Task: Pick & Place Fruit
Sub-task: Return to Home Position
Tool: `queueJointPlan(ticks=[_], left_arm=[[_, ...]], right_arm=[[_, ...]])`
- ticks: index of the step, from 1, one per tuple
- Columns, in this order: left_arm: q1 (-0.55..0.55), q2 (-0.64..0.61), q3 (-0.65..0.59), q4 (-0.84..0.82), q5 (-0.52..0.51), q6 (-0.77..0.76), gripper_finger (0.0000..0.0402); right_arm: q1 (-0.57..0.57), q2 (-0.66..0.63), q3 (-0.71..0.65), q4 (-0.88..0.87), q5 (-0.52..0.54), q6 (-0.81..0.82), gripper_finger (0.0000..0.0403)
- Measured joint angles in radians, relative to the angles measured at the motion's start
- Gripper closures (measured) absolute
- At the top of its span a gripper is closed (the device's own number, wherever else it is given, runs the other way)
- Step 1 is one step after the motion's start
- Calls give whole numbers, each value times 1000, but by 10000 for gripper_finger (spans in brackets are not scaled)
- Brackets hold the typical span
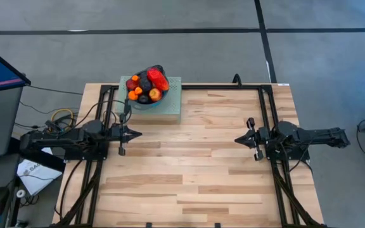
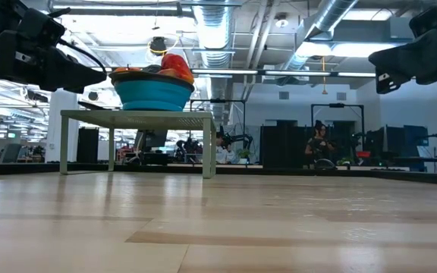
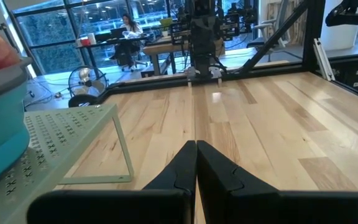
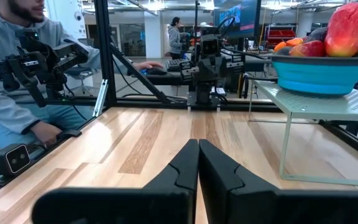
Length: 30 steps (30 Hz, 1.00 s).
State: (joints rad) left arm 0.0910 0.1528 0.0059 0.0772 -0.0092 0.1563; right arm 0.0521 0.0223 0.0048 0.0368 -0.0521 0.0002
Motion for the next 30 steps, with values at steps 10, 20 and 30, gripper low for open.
queueJointPlan(ticks=[10,20,30], left_arm=[[0,0,0,4,0,0,398],[0,0,0,8,1,0,398],[0,0,0,12,1,0,398]], right_arm=[[0,0,0,0,0,0,397],[0,0,0,0,0,0,397],[0,0,0,0,0,0,397]])
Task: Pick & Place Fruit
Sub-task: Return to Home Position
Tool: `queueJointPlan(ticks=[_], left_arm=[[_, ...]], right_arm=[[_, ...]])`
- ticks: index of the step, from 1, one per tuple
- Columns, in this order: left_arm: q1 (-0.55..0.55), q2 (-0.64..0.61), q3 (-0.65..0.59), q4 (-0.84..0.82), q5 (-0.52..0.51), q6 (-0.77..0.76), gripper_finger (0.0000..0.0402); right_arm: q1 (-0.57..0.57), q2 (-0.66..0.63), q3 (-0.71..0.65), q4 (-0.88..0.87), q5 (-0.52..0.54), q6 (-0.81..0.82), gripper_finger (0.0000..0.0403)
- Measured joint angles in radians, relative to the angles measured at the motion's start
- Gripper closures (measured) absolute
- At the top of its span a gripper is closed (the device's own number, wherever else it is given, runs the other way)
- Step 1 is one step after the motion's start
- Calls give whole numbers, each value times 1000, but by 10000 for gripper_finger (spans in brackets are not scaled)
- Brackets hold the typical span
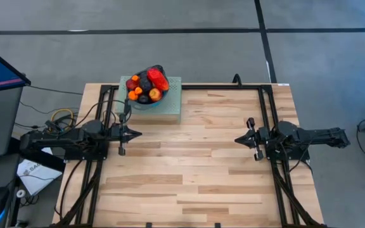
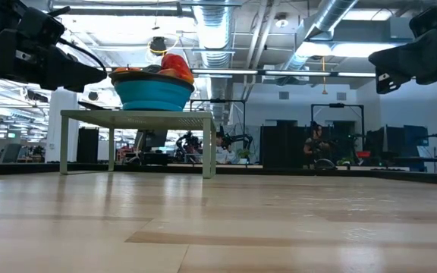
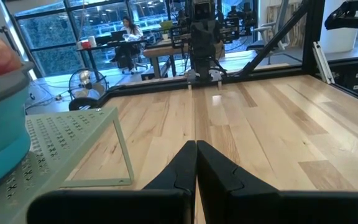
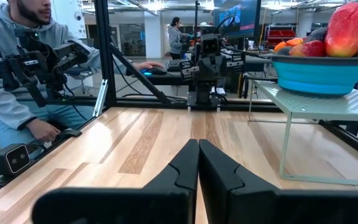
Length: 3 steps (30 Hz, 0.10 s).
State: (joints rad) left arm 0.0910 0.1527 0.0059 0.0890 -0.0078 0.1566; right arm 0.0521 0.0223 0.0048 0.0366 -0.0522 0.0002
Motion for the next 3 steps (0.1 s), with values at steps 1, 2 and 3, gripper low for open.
queueJointPlan(ticks=[1,2,3], left_arm=[[0,0,0,1,0,0,398],[0,0,0,2,0,0,398],[0,0,0,3,0,0,398]], right_arm=[[0,0,0,0,0,0,397],[0,0,0,0,0,0,397],[0,0,0,0,0,0,397]])
